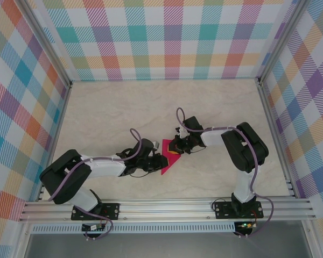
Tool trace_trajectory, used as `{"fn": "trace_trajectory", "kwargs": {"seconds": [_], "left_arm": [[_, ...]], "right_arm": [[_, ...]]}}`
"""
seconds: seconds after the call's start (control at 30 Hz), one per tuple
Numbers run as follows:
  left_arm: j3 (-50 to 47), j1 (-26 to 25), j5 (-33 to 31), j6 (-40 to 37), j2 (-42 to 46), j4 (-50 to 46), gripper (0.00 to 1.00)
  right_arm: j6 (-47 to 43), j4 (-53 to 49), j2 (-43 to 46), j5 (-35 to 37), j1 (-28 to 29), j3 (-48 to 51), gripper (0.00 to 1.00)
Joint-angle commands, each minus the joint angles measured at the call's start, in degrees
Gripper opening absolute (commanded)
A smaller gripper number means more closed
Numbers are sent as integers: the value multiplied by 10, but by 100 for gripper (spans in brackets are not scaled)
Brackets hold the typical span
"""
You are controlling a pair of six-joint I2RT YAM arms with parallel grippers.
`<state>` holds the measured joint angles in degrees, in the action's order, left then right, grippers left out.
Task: Fold a paper plane with a square sheet of paper (pick it up from the middle)
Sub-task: Fourth fold the wing at the center of the table.
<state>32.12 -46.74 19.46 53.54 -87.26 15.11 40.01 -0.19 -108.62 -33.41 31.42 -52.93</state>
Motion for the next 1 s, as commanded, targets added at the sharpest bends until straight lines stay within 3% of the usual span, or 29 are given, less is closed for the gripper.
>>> {"fn": "trace_trajectory", "kwargs": {"seconds": [0.0, 0.2, 0.47, 0.97], "left_arm": [[8, 0, -8, -8, -25, -19, 20], [-14, 0, -2, 5, -53, -2, 18], [-19, -35, -26, -9, -51, -104, 18], [-70, -81, -41, 14, -26, -99, 18]], "right_arm": [[-9, -66, -17, 36, 8, 9, 9], [-13, -74, -24, 40, 8, 4, 9], [-16, -89, -22, 52, 8, -1, 10], [-22, -98, -18, 56, 8, -2, 11]]}}
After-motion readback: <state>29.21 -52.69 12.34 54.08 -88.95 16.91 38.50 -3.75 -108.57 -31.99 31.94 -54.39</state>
